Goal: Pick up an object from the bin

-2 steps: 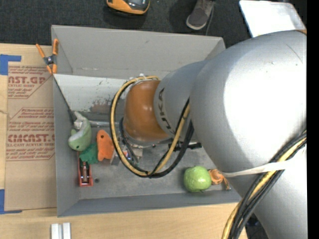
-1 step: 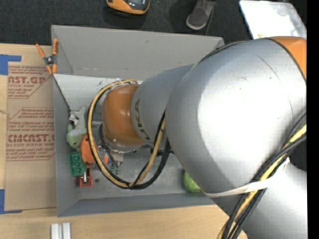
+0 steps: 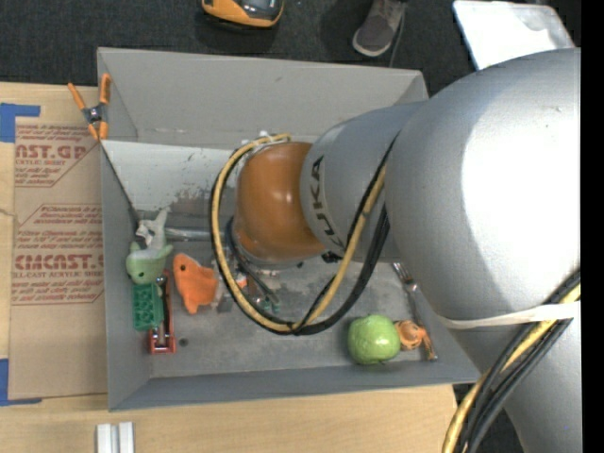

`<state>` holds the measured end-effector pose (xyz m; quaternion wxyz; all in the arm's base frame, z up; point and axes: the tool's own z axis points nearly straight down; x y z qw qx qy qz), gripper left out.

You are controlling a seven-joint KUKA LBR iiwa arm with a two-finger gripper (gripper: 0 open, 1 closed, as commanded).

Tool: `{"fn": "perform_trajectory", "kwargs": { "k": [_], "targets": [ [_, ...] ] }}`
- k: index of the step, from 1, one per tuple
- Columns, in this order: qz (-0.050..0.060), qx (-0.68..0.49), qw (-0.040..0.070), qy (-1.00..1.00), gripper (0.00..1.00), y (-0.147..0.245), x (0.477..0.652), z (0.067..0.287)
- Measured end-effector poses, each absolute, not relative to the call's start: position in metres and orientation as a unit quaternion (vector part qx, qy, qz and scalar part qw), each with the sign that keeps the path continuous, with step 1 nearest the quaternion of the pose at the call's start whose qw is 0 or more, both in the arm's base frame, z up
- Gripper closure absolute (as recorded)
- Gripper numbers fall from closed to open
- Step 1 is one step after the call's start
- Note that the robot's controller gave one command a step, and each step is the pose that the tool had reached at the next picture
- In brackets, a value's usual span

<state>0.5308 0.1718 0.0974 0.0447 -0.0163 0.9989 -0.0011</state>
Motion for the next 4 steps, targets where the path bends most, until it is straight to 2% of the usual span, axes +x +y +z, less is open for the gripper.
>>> {"fn": "perform_trajectory", "kwargs": {
  "k": [1, 2, 3, 4],
  "targets": [
    [-0.005, -0.094, 0.044, 0.995, 1.0, 0.191, 0.539, 0.086],
    [-0.001, -0.031, 0.047, 0.998, 1.0, 0.189, 0.513, 0.078],
    [0.003, 0.018, 0.047, 0.999, 1.0, 0.184, 0.512, 0.076],
    [-0.005, -0.126, 0.053, 0.991, 1.0, 0.194, 0.508, 0.076]
  ]
}}
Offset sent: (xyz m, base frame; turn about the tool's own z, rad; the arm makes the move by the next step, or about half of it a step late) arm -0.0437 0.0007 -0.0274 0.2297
